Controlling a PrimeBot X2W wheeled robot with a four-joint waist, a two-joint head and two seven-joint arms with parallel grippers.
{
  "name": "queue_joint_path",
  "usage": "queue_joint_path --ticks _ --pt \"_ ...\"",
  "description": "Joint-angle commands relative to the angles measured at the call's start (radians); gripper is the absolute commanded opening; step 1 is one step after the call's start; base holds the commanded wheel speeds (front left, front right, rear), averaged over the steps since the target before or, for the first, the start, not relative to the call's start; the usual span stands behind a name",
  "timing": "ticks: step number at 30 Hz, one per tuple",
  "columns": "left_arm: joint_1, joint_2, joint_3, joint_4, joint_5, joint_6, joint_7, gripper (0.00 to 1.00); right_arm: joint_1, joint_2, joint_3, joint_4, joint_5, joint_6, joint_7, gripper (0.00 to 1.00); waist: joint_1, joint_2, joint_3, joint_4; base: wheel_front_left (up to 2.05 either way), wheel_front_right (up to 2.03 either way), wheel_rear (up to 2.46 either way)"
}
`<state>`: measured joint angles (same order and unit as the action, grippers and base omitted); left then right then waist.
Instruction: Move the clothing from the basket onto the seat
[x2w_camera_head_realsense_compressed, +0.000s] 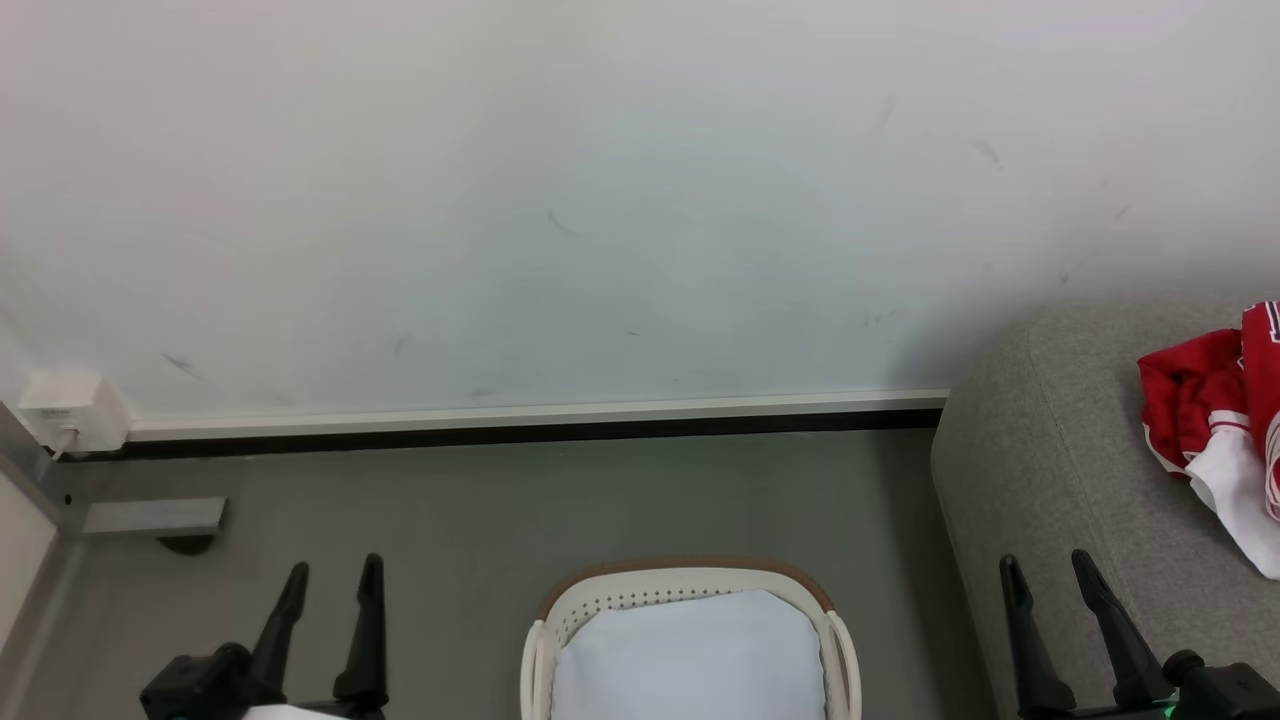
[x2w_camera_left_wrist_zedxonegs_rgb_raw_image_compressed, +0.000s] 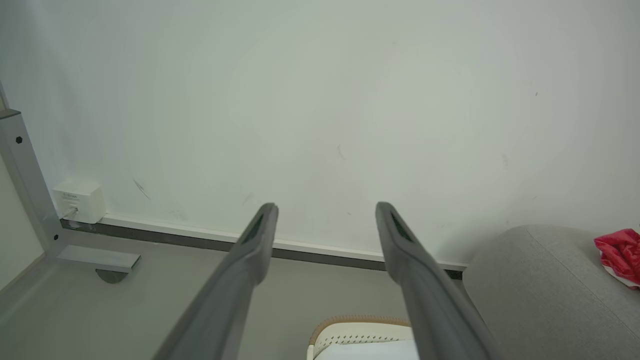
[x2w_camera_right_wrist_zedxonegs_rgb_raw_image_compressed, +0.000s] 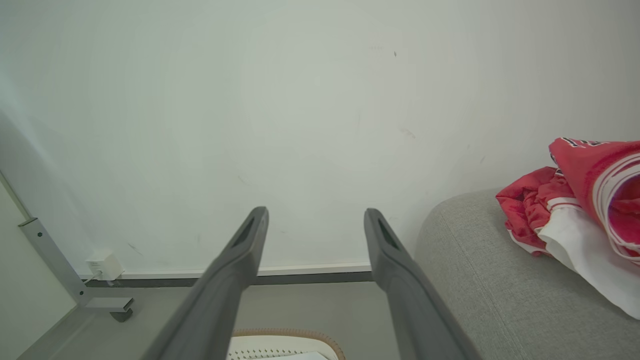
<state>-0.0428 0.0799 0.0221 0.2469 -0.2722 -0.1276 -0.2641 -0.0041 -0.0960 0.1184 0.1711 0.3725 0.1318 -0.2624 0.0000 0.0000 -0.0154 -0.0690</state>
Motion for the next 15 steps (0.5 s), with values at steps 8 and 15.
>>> queue_joint_path --ticks 8,15 --pt "-0.010 -0.001 0.000 0.009 0.008 -0.004 0.000 1.00 -0.017 -0.001 -0.003 0.008 -0.006 -0.002 -0.003 1.00 0.0000 0.0000 0.001 0.003 0.00 0.00 0.00" --pt "0.009 -0.007 -0.006 0.032 -0.002 -0.001 0.001 0.00 -0.002 0.003 0.005 0.029 -0.002 0.000 0.003 0.00 0.0000 0.0000 0.002 0.004 0.00 0.00 0.00"
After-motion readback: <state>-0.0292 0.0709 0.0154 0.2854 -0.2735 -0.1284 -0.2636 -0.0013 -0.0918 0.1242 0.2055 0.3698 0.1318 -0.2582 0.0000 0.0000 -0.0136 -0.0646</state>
